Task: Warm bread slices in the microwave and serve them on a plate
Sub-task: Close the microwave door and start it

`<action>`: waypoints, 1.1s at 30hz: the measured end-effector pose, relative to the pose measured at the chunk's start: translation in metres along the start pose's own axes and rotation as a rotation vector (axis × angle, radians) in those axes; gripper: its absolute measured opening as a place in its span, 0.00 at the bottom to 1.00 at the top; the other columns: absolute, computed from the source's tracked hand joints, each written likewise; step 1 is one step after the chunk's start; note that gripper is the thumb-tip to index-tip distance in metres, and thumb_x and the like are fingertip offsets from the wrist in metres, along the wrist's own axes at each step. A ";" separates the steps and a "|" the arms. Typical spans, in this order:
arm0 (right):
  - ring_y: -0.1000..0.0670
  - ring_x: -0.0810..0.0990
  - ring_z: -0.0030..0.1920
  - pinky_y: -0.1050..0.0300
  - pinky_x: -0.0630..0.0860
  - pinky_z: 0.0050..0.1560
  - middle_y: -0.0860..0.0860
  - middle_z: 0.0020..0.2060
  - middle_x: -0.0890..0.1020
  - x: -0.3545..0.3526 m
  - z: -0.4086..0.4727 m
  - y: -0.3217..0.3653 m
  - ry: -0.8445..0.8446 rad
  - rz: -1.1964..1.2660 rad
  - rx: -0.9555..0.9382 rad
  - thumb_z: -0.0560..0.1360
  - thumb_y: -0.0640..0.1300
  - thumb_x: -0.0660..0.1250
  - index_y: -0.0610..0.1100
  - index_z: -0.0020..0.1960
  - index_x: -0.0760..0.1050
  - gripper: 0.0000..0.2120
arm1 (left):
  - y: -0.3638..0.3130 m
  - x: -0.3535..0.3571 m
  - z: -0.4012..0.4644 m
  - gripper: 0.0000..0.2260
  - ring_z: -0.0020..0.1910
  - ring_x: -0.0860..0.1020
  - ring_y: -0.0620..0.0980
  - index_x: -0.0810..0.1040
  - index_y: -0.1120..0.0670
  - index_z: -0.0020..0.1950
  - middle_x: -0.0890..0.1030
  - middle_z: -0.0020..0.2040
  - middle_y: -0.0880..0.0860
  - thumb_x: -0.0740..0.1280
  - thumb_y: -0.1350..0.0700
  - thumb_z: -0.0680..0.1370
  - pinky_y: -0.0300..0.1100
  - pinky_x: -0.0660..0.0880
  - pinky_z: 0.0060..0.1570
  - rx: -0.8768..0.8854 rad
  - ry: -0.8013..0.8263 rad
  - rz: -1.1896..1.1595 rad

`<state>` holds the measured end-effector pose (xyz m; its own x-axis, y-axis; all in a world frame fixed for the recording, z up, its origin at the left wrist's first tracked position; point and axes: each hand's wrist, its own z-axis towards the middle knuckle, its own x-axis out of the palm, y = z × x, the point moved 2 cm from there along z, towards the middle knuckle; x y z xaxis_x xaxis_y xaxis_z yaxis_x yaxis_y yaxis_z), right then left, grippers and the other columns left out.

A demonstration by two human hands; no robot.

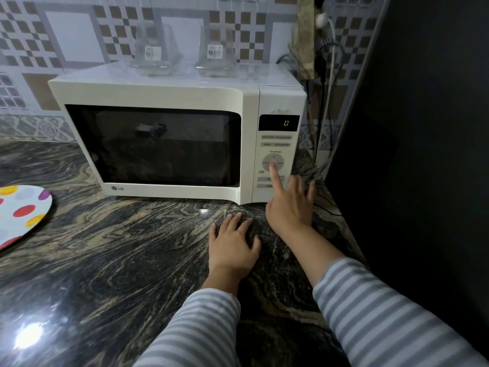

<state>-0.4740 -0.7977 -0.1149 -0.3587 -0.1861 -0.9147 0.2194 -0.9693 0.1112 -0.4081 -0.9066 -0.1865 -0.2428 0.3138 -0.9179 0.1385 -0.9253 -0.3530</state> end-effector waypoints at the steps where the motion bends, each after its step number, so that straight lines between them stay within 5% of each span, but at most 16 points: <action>1: 0.40 0.57 0.73 0.37 0.45 0.74 0.40 0.69 0.64 0.001 0.001 0.000 0.004 -0.002 0.003 0.77 0.45 0.60 0.55 0.78 0.38 0.39 | 0.000 0.000 0.000 0.25 0.77 0.52 0.45 0.62 0.42 0.75 0.59 0.78 0.45 0.56 0.40 0.78 0.51 0.44 0.75 0.000 -0.002 -0.002; 10: 0.42 0.58 0.73 0.35 0.44 0.73 0.44 0.68 0.66 -0.007 0.002 -0.006 0.055 0.034 0.009 0.76 0.44 0.60 0.59 0.77 0.40 0.39 | 0.000 0.001 -0.001 0.25 0.77 0.52 0.45 0.63 0.43 0.75 0.59 0.77 0.45 0.55 0.40 0.78 0.52 0.44 0.75 -0.001 0.002 0.004; 16: 0.43 0.48 0.77 0.39 0.44 0.75 0.46 0.77 0.52 0.011 -0.034 -0.008 0.205 0.035 0.001 0.81 0.49 0.53 0.54 0.78 0.45 0.29 | 0.000 0.001 -0.002 0.25 0.78 0.51 0.46 0.61 0.43 0.76 0.58 0.78 0.46 0.55 0.41 0.78 0.52 0.44 0.75 0.007 0.016 0.016; 22: 0.47 0.45 0.78 0.41 0.43 0.75 0.47 0.78 0.51 0.044 -0.065 -0.018 0.346 0.115 -0.006 0.82 0.54 0.48 0.53 0.78 0.51 0.25 | 0.001 0.002 -0.001 0.25 0.78 0.50 0.46 0.61 0.43 0.76 0.57 0.78 0.46 0.54 0.41 0.79 0.51 0.42 0.76 0.003 0.035 0.013; 33: 0.48 0.47 0.78 0.43 0.44 0.76 0.49 0.78 0.53 0.048 -0.069 -0.022 0.327 0.153 0.000 0.82 0.54 0.48 0.53 0.77 0.55 0.24 | 0.002 0.004 0.000 0.25 0.78 0.51 0.45 0.62 0.43 0.75 0.58 0.78 0.46 0.55 0.41 0.79 0.50 0.43 0.76 -0.002 0.021 0.015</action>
<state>-0.4335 -0.7742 -0.1878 -0.0127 -0.2674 -0.9635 0.2482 -0.9343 0.2560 -0.4092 -0.9069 -0.1909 -0.2204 0.3040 -0.9268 0.1443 -0.9296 -0.3392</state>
